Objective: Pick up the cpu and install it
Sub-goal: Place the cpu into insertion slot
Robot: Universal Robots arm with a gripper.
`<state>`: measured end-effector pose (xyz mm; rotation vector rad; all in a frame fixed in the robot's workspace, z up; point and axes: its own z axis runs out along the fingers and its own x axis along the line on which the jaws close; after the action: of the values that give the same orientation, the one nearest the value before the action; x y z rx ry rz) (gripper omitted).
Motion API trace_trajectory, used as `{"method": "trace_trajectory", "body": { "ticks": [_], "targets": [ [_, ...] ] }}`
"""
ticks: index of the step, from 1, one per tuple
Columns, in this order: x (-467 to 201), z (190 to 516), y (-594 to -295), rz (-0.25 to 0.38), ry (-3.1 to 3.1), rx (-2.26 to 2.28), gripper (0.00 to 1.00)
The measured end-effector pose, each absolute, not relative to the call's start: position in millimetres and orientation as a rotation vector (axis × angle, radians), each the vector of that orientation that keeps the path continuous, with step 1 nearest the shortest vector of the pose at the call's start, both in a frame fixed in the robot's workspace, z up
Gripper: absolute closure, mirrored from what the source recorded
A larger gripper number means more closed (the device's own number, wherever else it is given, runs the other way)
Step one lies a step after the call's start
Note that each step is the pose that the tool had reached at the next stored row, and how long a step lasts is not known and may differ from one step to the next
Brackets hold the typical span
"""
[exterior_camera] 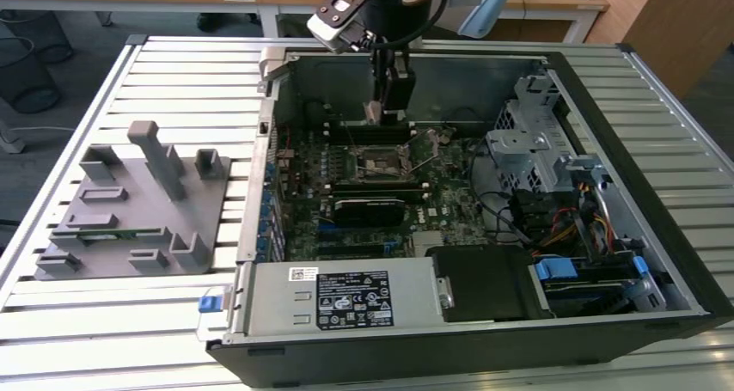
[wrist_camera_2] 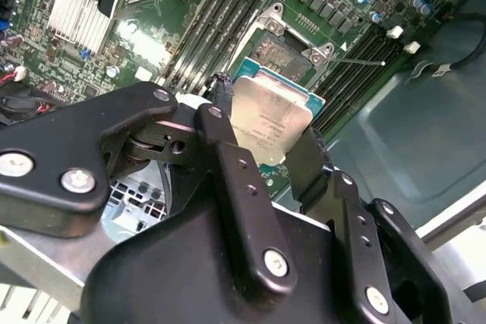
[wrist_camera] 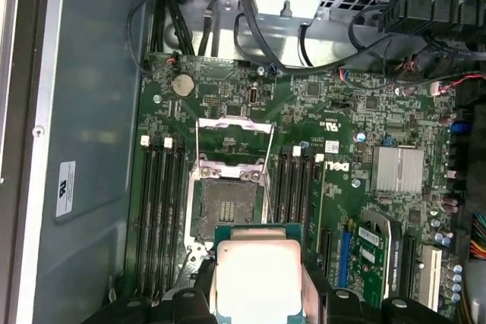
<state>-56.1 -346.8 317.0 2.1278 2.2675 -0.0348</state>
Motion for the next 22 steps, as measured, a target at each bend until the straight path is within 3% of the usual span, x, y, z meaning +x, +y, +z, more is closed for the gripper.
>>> {"method": "trace_trajectory", "body": {
  "ticks": [22],
  "targets": [
    [-56,307,-346,-0.035,2.267,2.128,0.47]
  ]
}}
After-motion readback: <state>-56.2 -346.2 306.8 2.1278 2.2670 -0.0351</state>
